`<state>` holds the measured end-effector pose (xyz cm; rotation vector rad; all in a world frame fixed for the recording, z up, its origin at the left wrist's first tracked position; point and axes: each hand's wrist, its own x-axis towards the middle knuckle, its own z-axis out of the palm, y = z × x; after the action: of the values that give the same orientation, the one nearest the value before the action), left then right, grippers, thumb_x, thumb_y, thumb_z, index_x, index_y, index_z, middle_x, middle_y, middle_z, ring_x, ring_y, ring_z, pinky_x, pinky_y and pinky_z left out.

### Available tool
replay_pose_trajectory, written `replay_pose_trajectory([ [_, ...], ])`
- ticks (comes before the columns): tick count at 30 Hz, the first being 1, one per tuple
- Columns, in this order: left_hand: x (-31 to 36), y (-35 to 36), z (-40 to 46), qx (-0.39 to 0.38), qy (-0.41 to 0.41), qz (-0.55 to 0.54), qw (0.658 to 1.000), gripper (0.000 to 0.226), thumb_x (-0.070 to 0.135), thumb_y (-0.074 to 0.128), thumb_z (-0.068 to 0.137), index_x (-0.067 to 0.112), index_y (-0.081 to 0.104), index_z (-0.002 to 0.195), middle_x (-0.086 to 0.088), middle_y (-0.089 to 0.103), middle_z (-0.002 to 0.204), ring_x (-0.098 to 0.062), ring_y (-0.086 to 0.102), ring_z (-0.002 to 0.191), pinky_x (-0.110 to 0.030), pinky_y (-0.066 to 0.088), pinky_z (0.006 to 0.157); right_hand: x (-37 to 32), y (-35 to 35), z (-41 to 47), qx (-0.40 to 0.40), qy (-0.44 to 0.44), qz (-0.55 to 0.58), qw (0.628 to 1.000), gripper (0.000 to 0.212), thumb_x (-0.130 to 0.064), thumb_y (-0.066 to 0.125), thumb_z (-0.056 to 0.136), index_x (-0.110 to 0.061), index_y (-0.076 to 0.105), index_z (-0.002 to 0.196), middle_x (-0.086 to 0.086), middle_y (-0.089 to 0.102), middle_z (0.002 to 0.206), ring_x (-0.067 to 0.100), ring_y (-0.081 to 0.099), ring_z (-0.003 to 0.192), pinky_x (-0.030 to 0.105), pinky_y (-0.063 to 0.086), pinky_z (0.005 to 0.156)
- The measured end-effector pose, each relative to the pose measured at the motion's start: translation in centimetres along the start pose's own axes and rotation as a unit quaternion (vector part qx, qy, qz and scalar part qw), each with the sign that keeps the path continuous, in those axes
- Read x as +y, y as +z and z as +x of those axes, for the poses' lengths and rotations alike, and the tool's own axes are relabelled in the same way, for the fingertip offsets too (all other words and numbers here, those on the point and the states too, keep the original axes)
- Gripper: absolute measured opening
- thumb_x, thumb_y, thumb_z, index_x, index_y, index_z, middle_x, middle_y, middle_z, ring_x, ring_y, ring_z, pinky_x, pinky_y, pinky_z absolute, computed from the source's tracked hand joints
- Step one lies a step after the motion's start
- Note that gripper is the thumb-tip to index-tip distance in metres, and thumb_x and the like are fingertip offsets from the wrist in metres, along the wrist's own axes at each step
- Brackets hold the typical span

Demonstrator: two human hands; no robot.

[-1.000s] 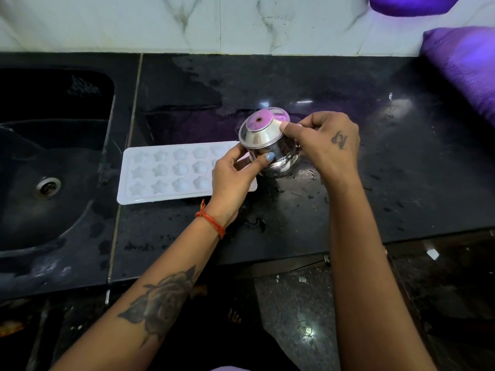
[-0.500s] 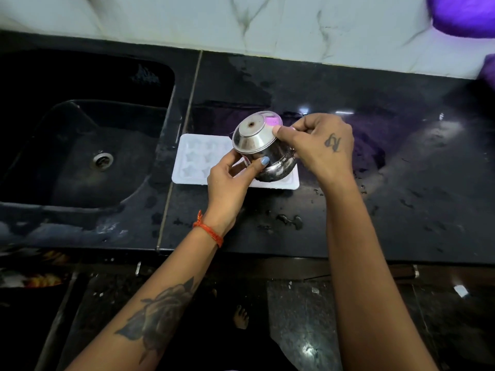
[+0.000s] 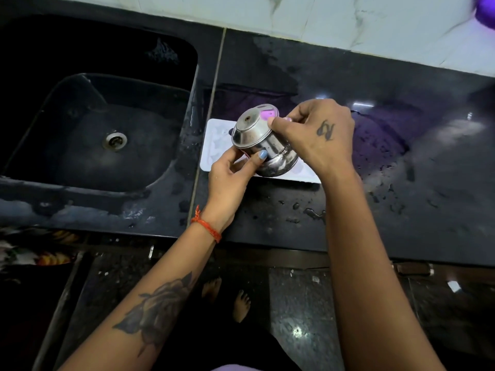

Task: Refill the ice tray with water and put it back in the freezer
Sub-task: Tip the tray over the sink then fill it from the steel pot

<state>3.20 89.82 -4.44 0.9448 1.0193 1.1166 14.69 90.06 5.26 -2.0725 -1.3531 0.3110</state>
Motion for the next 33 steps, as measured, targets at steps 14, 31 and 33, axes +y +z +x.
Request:
replay_pose_trajectory([
  [14, 0.3, -0.5, 0.4, -0.011, -0.01, 0.01, 1.0, 0.029, 0.015, 0.07, 0.082, 0.011, 0.065, 0.11, -0.003, 0.071, 0.104, -0.018, 0.066, 0.104, -0.044, 0.048, 0.099, 0.0, 0.1, -0.2, 0.002, 0.021, 0.028, 0.999, 0.026, -0.038, 0.07, 0.072, -0.013, 0.069, 0.067, -0.003, 0.067, 0.063, 0.014, 0.064, 0.069, 0.025, 0.046, 0.063],
  [31, 0.1, 1.3, 0.2, -0.051, -0.016, 0.015, 0.998, 0.047, 0.031, 0.075, 0.069, 0.012, 0.067, 0.111, -0.002, 0.072, 0.107, -0.019, 0.066, 0.105, -0.046, 0.049, 0.098, 1.3, -1.7, -0.8, 0.034, 0.037, 0.027, 0.998, 0.026, -0.038, 0.071, 0.073, -0.014, 0.07, 0.067, -0.003, 0.066, 0.062, 0.014, 0.064, 0.069, 0.028, 0.048, 0.066],
  [33, 0.0, 1.4, 0.1, -0.054, -0.019, 0.014, 0.998, 0.046, 0.036, 0.076, 0.067, 0.016, 0.068, 0.107, -0.002, 0.072, 0.106, -0.02, 0.066, 0.105, -0.046, 0.049, 0.098, 1.3, -1.8, -0.9, 0.034, 0.034, 0.02, 0.999, 0.025, -0.037, 0.071, 0.073, -0.012, 0.07, 0.067, -0.001, 0.068, 0.064, 0.016, 0.065, 0.069, 0.03, 0.05, 0.068],
])
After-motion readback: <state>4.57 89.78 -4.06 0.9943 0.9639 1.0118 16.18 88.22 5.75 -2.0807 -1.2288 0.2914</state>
